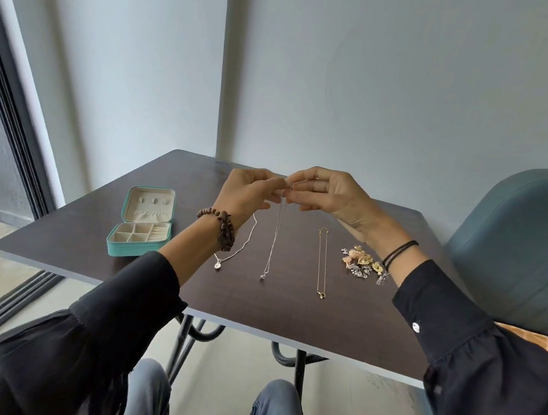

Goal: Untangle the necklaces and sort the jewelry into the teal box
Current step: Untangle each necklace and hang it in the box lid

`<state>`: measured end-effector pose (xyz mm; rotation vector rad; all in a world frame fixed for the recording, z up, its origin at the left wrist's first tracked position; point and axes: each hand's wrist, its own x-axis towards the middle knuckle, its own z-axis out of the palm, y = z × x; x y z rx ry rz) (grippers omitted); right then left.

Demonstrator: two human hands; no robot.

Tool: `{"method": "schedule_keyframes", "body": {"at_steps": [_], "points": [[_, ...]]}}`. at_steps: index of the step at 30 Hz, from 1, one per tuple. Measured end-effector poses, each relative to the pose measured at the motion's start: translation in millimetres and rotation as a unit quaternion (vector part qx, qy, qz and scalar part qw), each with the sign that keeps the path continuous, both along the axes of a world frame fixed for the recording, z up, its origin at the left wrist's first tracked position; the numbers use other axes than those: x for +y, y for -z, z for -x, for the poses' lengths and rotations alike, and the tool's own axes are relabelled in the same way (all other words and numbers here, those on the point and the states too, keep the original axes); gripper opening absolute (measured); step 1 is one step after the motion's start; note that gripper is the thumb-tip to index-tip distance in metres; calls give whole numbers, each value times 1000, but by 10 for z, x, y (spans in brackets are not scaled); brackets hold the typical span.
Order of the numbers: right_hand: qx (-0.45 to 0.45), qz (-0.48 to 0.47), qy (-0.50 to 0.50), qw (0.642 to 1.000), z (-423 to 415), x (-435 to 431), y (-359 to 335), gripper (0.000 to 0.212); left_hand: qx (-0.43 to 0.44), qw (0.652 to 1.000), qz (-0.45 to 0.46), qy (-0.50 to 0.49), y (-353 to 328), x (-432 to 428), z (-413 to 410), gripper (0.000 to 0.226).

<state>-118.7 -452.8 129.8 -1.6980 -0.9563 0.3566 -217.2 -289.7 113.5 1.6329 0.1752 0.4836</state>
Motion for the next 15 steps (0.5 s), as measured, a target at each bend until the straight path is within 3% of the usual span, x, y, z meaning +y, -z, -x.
{"method": "schedule_keyframes", "body": {"at_steps": [3, 15], "points": [[-2, -9, 15, 1000, 9, 10, 24, 39, -8, 1000, 14, -4, 3, -10, 3, 11], [95, -34, -30, 994, 11, -9, 40, 23, -21, 999, 48, -12, 88, 41, -28, 15]]}}
